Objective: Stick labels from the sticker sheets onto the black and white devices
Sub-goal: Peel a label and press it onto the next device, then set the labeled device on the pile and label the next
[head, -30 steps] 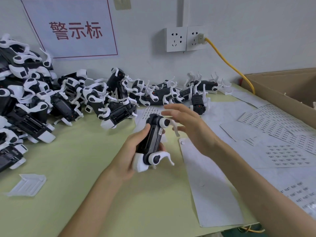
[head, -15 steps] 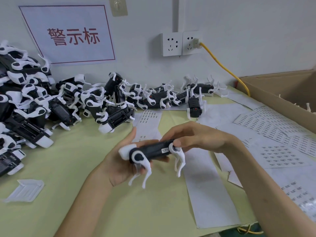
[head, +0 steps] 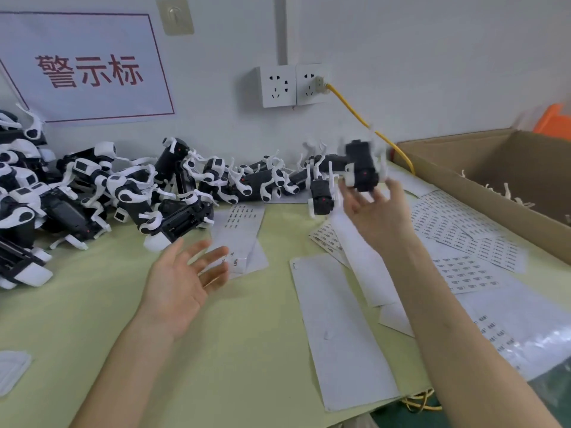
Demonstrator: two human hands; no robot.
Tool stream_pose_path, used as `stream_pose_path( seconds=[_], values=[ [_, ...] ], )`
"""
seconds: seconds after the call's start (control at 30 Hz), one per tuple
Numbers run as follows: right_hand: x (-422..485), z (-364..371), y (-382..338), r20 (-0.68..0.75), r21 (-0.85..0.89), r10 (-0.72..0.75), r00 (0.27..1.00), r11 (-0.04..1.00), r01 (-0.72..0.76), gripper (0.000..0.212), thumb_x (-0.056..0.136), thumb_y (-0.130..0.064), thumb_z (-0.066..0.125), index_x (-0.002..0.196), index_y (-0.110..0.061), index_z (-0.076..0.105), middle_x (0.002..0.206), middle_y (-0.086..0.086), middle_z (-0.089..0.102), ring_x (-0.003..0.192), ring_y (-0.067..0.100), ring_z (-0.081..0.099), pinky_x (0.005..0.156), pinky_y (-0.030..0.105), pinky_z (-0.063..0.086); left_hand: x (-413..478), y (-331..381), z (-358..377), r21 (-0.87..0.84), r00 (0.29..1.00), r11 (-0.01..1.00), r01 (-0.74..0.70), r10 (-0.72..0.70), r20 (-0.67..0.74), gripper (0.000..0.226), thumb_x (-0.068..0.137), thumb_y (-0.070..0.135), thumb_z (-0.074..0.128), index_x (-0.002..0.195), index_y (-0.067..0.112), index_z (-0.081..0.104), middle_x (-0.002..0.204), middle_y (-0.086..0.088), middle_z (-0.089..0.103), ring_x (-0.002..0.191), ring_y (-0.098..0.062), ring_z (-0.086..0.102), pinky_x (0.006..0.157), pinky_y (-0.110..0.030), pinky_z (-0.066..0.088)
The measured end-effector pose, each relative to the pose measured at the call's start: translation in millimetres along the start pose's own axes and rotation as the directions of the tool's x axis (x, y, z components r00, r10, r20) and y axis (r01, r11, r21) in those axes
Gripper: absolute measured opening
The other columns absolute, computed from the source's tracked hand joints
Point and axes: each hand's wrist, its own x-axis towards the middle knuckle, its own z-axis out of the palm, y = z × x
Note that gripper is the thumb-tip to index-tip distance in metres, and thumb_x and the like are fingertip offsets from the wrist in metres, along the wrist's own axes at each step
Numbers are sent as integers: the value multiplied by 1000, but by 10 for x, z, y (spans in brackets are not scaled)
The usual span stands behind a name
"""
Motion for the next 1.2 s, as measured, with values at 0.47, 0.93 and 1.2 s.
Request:
stream_pose_path(
  seconds=[0.47,0.93,1.2],
  values=[
    [-52,142,367,-39,-831,-230,972,548,96,21,95,-15,53,99,-15,74,85,3,75,63,14,64,61,24,47,64,31,-55,201,917,955,-218,271,-293,11,102,21,51,99,18,61,93,-4,68,56,-14,61,59,-28,43],
    [-228,176,899,393,-909,15,919,-141,391,28,92,-10,60,77,-30,71,75,-15,70,61,13,65,62,27,49,302,18,-394,742,842,641,-199,499,-206,81,96,20,66,161,33,19,153,-2,48,121,-15,61,96,-25,40],
    [-255,173,911,401,-900,34,915,-170,401,29,92,-11,59,77,-32,71,71,-10,71,60,11,64,66,35,54,266,-32,-379,843,795,500,-196,585,-163,51,84,22,76,127,39,53,100,4,52,81,-9,61,68,-21,42]
  ],
)
